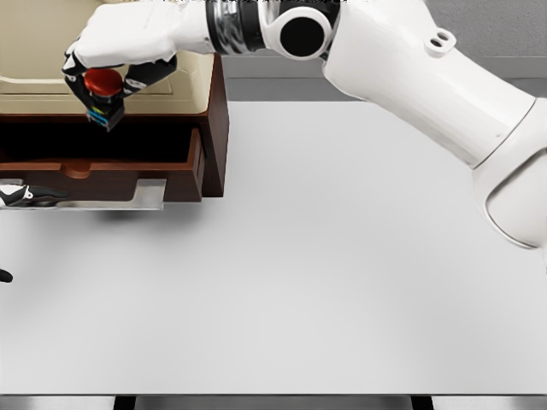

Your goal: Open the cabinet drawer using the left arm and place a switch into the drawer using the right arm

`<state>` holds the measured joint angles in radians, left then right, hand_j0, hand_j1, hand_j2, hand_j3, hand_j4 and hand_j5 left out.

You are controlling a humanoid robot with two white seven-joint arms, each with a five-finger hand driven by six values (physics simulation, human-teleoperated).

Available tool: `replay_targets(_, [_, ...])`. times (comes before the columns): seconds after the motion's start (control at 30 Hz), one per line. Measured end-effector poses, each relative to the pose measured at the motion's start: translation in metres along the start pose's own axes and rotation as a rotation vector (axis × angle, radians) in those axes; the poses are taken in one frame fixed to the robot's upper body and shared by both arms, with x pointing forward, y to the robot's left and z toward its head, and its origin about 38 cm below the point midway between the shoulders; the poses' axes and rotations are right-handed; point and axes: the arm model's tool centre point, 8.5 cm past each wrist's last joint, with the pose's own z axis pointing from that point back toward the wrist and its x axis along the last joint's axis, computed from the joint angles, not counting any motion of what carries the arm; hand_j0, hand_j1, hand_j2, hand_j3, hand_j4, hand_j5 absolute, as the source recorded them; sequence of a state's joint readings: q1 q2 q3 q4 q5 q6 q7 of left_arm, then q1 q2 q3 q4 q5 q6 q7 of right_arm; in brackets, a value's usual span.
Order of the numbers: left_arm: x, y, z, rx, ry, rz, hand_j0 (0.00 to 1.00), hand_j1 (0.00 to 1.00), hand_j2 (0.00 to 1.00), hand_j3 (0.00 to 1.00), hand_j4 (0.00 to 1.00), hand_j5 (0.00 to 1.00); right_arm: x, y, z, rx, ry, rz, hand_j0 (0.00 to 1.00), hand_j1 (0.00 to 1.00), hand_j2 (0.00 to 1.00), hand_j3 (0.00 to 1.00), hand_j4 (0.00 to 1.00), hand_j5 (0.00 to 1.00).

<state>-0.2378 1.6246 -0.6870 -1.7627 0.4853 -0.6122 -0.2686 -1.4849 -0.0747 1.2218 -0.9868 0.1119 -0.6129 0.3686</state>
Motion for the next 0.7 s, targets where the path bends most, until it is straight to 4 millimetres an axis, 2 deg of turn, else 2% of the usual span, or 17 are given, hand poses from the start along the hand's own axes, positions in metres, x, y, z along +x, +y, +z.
replay_targets(0.2, [0.0002, 0.0002, -0.0001, 0.000, -0.001, -0.001, 1.00, 1.00, 1.00, 1.00, 1.00, 1.00, -0.0001, -0.0032, -0.0039, -0.003, 0.010, 0.029, 0.43, 0.43, 0.43, 0.43, 0.43, 0.43])
replay_targets(0.37, [0.0002, 0.0002, -0.0001, 0.000, -0.001, 0.000, 1.00, 1.00, 1.00, 1.00, 1.00, 1.00, 0.0014, -0.0048, -0.0061, -0.007, 0.007, 0.033, 0.57, 0.57, 0.57, 0.57, 0.57, 0.57])
replay_targets(0.57, [-0.0001, -0.0005, -0.0003, -0.001, -0.001, 0.000, 1.00, 1.00, 1.00, 1.00, 1.00, 1.00, 0.0007, -0.0025, -0.0079, -0.004, 0.009, 0.028, 0.60, 0.60, 0.60, 0.60, 0.60, 0.60])
replay_targets(0.7, [-0.0003, -0.0008, -0.0004, -0.001, -0.001, 0.002, 1.00, 1.00, 1.00, 1.00, 1.00, 1.00, -0.0008, 0.0008, -0.0089, -0.001, 0.013, 0.021, 0.68, 0.68, 0.68, 0.68, 0.68, 0.68])
